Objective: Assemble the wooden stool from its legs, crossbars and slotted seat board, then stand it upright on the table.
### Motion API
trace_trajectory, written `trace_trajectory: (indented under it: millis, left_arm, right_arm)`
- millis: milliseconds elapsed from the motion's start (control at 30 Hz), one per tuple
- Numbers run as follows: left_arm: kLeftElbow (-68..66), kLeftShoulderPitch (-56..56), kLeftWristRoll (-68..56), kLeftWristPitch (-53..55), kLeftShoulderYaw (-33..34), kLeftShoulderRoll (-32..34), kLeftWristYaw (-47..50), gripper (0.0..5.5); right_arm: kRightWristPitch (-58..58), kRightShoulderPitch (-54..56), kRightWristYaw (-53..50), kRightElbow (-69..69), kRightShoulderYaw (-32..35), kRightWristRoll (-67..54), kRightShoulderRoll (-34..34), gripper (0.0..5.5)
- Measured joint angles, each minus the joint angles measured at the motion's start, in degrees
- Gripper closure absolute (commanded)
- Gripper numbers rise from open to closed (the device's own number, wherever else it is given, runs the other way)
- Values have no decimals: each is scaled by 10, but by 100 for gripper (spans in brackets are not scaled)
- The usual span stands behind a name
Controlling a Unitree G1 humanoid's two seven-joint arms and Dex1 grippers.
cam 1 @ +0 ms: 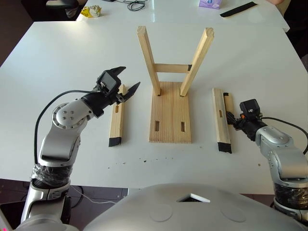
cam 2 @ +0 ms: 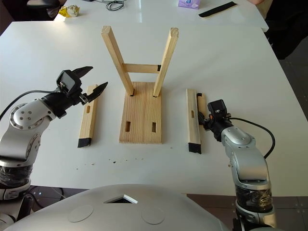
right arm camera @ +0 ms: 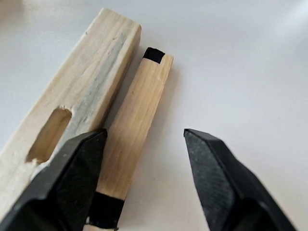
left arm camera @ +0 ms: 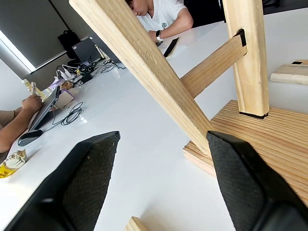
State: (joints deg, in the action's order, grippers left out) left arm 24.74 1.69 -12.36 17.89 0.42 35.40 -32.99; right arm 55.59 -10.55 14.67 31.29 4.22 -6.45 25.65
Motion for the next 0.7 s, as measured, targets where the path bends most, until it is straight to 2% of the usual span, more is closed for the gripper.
trace_trajectory:
  millis: [200, 567, 700]
  left_arm:
    - [-1, 0, 4, -1, -4, 0, -7, 214]
    - [0, 0, 15, -4, -5, 0, -9, 214]
    - [0, 0, 15, -4, -5, 0, -10, 214]
  right_arm:
    - [1, -4, -4, 4, -19, 0, -9, 254]
    - [7, -16, -10, 6, -6, -2, -16, 254]
    - [6, -20, -12, 5, -5, -2, -20, 307]
